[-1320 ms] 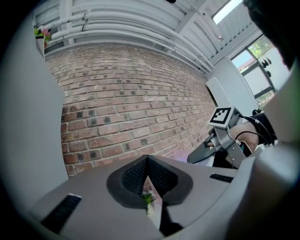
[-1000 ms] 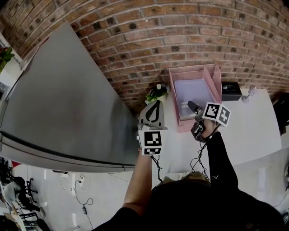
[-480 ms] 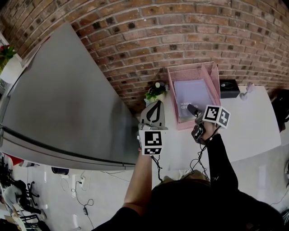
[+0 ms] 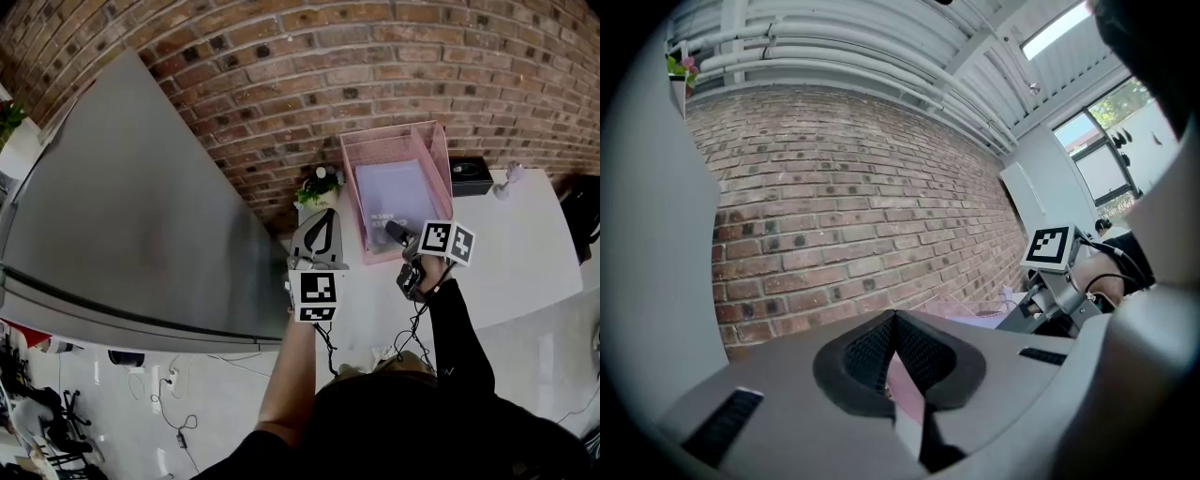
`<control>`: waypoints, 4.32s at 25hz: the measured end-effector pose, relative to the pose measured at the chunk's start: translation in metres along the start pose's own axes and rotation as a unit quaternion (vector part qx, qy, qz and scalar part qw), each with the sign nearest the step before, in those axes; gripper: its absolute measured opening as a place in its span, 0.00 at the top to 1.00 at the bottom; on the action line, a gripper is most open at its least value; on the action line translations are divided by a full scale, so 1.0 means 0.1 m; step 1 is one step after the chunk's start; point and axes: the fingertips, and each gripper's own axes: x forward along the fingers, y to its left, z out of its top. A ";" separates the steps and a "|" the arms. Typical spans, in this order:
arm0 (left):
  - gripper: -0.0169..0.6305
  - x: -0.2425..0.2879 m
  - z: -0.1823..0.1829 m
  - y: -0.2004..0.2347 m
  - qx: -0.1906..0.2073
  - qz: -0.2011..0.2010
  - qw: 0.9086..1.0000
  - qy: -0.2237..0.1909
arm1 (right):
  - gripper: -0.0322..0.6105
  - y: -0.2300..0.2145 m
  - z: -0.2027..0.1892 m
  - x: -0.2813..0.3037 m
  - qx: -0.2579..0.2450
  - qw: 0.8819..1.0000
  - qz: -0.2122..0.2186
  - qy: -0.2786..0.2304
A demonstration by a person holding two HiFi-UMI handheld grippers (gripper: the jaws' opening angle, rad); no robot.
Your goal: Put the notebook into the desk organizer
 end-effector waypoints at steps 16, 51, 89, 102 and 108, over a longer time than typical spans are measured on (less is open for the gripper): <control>0.96 -0.05 -0.01 -0.14 0.002 -0.016 1.000 0.002 | 0.57 -0.20 -0.26 -0.08 0.001 1.000 -0.020 0.014; 0.96 -0.42 -0.02 -0.23 0.003 -0.040 0.999 -0.011 | 0.59 -0.09 -0.52 -0.57 -0.405 0.891 -0.148 -0.145; 0.96 0.40 -0.19 -0.04 -0.012 -0.019 1.000 0.010 | 0.63 0.07 -0.12 0.05 -0.449 0.882 -0.092 -0.113; 0.96 0.44 -0.25 0.03 -0.017 -0.001 1.000 0.018 | 0.63 -0.03 0.18 0.26 -0.410 0.901 -0.096 -0.104; 0.96 0.43 -0.29 0.03 -0.021 0.000 0.999 0.024 | 0.63 -0.04 0.21 0.29 -0.410 0.901 -0.094 -0.106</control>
